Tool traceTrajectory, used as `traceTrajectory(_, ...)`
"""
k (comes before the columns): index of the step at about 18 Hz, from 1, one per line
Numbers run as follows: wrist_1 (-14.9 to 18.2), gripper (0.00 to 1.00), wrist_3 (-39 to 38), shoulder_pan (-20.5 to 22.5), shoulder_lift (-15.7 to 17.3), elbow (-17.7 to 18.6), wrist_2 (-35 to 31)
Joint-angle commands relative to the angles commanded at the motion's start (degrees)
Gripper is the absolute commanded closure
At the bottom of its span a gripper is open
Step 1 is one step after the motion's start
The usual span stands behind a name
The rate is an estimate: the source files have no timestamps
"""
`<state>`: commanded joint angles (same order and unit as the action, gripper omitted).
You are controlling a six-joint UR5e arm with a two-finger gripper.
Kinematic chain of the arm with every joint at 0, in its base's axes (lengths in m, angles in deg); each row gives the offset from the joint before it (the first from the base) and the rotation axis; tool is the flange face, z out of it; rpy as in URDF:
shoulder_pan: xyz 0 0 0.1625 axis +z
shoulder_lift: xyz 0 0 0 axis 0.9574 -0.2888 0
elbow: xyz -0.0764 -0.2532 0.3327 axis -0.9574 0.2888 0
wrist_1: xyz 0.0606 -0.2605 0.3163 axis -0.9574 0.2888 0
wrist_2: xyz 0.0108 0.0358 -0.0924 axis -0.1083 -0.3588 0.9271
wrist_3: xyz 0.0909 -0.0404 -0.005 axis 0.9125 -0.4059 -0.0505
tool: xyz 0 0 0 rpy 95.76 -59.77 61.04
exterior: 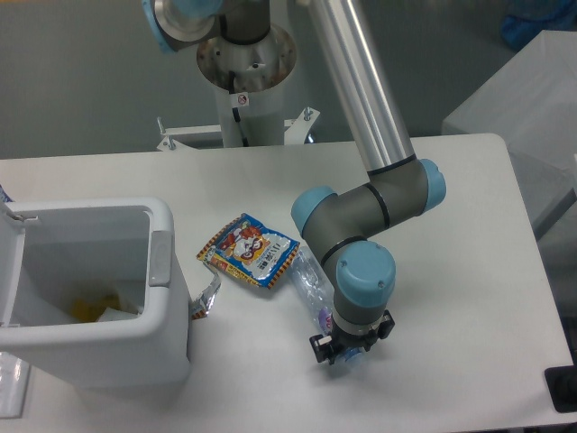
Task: Place the trash in the trash can
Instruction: 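Close the gripper around the bottle's cap end, then lift the bottle and carry it over the white bin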
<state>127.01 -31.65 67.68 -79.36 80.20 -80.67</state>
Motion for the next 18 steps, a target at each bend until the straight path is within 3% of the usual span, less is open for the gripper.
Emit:
traceTrajectory(11, -0.3, 0.33, 0.7, 0.0, 0.8, -0.3, 0.2)
traceTrajectory(18, -2.9, 0.33, 4.4, 0.5, 4.6, -7.5, 1.5)
